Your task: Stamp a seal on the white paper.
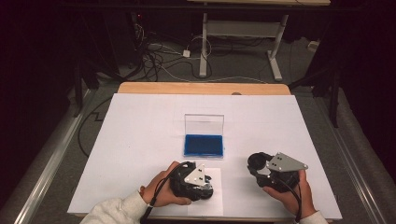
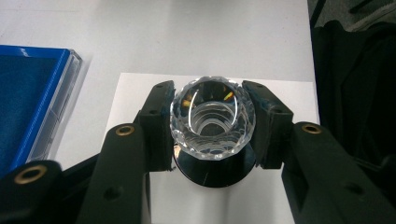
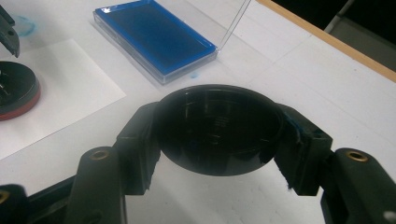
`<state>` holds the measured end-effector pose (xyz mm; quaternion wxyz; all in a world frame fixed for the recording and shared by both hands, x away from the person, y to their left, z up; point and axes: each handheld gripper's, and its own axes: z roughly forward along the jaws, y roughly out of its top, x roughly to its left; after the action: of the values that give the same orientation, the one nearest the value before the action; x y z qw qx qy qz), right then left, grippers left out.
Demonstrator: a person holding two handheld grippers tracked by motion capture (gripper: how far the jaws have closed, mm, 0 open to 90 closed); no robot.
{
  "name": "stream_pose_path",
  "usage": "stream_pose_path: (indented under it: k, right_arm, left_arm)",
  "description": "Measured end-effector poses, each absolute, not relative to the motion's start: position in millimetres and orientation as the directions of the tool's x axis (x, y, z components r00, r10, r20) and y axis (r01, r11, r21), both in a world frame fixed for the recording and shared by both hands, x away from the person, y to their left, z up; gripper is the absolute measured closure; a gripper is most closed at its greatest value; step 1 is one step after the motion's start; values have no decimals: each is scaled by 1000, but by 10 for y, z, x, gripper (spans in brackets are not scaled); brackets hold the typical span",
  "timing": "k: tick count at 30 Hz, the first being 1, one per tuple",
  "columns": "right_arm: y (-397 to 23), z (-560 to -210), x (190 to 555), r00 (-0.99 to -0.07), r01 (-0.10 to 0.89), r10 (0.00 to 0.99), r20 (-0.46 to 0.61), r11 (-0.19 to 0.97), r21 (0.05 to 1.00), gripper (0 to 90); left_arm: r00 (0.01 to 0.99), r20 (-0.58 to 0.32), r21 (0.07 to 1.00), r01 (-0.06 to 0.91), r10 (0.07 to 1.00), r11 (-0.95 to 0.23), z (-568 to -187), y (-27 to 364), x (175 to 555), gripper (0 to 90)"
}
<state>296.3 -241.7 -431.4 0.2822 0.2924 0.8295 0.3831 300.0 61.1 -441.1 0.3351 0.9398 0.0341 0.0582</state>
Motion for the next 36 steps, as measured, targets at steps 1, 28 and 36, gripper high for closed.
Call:
stream_pose_path:
  k: [1,28,36]
  right_arm:
    - [-2416,-4309,2957,-673,262,699,-242,531,806,383]
    - [-2401,-4295,2939,-677,243,691,-253,535,809,384]
    - [-2402,-4293,2939,-677,242,690,-254,535,809,383]
  left_arm:
    - [991,87,633,25,102,-774,-4410,613,3001,552]
    - [991,77,635,38,112,-772,-4415,611,3001,551]
    - [990,76,637,40,115,-770,-4417,610,3001,551]
